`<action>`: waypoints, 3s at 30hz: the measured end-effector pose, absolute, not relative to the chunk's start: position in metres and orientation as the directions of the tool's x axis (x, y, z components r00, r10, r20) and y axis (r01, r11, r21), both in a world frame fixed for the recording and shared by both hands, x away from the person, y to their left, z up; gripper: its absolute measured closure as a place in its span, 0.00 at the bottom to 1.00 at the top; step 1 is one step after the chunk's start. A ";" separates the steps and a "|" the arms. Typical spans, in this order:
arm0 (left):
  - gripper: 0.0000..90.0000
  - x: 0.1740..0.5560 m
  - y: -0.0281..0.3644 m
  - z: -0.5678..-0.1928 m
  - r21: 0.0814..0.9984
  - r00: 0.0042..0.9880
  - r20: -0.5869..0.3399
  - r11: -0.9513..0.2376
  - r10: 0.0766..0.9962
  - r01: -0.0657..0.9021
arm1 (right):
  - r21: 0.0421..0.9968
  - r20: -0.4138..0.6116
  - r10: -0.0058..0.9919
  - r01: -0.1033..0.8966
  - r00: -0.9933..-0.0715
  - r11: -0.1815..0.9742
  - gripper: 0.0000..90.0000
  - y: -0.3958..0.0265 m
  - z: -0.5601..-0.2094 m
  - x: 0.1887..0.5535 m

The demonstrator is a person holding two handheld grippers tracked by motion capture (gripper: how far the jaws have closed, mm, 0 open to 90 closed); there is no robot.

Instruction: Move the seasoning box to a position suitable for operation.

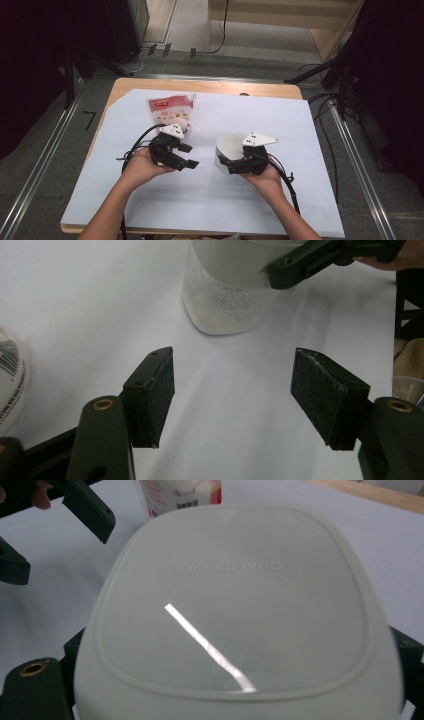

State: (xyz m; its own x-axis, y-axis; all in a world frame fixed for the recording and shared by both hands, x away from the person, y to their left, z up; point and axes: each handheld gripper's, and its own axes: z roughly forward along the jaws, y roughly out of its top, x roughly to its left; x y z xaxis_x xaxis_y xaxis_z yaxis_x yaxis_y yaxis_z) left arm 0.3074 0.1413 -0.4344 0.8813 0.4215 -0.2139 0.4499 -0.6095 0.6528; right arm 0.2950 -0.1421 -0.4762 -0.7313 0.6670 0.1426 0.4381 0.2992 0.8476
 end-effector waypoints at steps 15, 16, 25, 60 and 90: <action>0.38 0.307 0.140 -0.437 0.646 0.881 -0.211 -0.616 0.424 0.451 | 0.826 0.157 0.676 0.471 -0.720 0.310 0.11 -0.149 -0.446 0.288; 0.38 0.307 0.139 -0.437 0.644 0.882 -0.211 -0.619 0.421 0.449 | 0.828 0.159 0.672 0.468 -0.723 0.309 0.11 -0.150 -0.442 0.287; 0.38 0.306 0.137 -0.437 0.645 0.880 -0.216 -0.614 0.424 0.454 | 0.828 0.153 0.654 0.457 -0.741 0.324 0.17 -0.166 -0.412 0.279; 0.38 0.309 0.140 -0.438 0.651 0.875 -0.220 -0.603 0.431 0.461 | 0.796 0.150 0.583 0.447 -0.798 0.408 1.00 -0.184 -0.443 0.237; 0.34 0.310 0.137 -0.438 0.657 0.882 -0.222 -0.605 0.416 0.451 | 0.770 0.232 0.610 0.527 -0.757 0.360 1.00 -0.192 -0.471 0.250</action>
State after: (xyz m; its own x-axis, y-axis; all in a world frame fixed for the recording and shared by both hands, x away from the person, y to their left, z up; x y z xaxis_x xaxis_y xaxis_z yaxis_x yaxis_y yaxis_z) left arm 0.3104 0.1371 -0.4376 0.8816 0.4164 -0.2220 0.4509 -0.6047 0.6565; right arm 0.2495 -0.1921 -0.4710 -0.7572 0.6105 0.2324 0.5265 0.3598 0.7702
